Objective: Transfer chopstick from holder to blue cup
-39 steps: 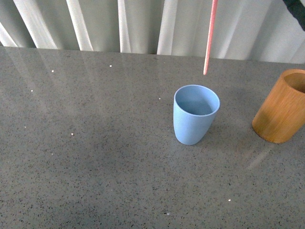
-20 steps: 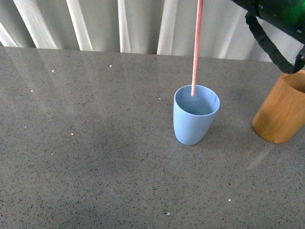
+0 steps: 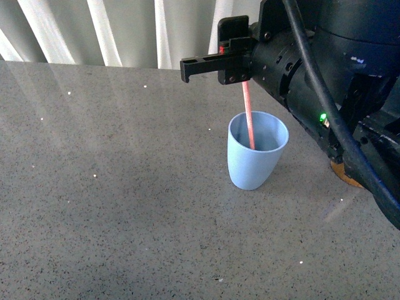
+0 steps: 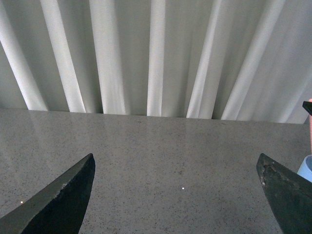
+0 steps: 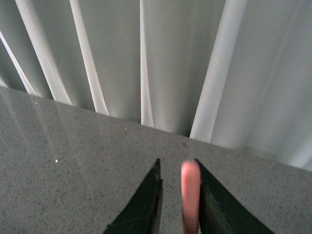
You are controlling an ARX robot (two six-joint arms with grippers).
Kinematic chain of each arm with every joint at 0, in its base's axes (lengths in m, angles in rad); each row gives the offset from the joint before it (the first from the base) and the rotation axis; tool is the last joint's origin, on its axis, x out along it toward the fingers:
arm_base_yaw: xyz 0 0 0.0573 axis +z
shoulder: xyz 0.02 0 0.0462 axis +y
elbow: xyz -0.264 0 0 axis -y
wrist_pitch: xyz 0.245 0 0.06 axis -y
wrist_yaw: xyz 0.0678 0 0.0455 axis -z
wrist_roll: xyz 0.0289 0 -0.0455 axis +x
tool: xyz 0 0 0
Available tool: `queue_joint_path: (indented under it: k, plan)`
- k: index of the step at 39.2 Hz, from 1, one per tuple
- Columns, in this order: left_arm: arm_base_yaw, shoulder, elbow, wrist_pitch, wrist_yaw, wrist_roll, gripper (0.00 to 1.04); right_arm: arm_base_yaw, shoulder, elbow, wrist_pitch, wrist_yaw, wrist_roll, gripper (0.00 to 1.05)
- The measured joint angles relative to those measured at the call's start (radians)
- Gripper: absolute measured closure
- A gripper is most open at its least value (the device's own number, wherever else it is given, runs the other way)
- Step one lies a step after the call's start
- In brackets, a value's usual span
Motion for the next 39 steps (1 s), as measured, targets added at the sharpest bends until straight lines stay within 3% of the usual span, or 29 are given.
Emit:
queue_joint_path:
  k: [15, 19, 29, 35, 39]
  plan:
    - [0.0, 0.0, 0.0, 0.0, 0.0, 0.0, 0.07, -0.036, -0.227, -0.068, -0.063, 0.036, -0.002, 0.08]
    - [0.0, 0.0, 0.0, 0.0, 0.0, 0.0, 0.07, -0.076, -0.356, -0.12, -0.126, 0.103, -0.009, 0.1]
    - [0.0, 0.0, 0.0, 0.0, 0.0, 0.0, 0.07, -0.268, -0.813, -0.354, -0.452, 0.351, -0.021, 0.1]
    - [0.0, 0.0, 0.0, 0.0, 0.0, 0.0, 0.07, -0.338, -1.083, -0.499, -0.665, 0.402, -0.021, 0.1]
    - [0.0, 0.0, 0.0, 0.0, 0.0, 0.0, 0.07, -0.343, -1.157, -0.531, -0.7, 0.404, -0.021, 0.1]
